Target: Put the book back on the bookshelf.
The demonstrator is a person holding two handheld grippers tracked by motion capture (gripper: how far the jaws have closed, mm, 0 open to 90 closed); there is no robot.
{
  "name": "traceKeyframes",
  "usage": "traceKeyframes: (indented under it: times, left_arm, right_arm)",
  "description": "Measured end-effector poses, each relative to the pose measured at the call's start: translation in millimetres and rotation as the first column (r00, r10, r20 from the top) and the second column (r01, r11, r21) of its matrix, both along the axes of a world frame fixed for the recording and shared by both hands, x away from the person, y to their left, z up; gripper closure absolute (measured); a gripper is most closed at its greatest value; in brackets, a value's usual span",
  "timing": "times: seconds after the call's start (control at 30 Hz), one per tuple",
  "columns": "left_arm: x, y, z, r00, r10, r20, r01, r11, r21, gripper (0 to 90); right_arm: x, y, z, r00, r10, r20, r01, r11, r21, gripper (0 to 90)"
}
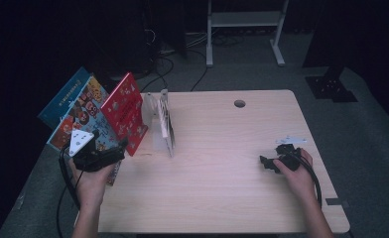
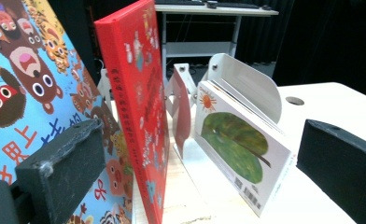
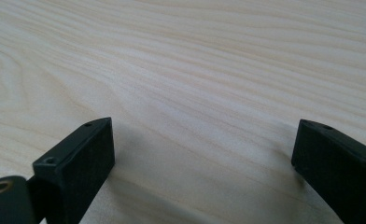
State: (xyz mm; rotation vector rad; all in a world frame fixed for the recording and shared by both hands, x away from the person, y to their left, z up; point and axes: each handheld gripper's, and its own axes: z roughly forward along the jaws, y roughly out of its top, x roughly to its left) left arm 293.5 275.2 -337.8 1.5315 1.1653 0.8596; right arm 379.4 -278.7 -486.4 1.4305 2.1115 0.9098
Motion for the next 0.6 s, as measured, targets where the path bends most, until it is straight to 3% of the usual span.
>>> traceKeyframes:
  times: [0.3,0.6]
  left_arm:
    - [-20.7,-9.4,-2.5,0.9994,-0.035,0.002,0.035,0.9994,0.002,0.3]
    - [-22.0,-12.0,-5.3,0.9986,-0.052,-0.006,0.052,0.9986,-0.010,0.3]
  right_arm:
    - [0.0,0.0,0.0,1.0000,0.000,0.000,0.000,1.000,0.000,5.1]
    - [0.0,0.0,0.0,1.0000,0.000,0.000,0.000,1.000,0.000,5.0]
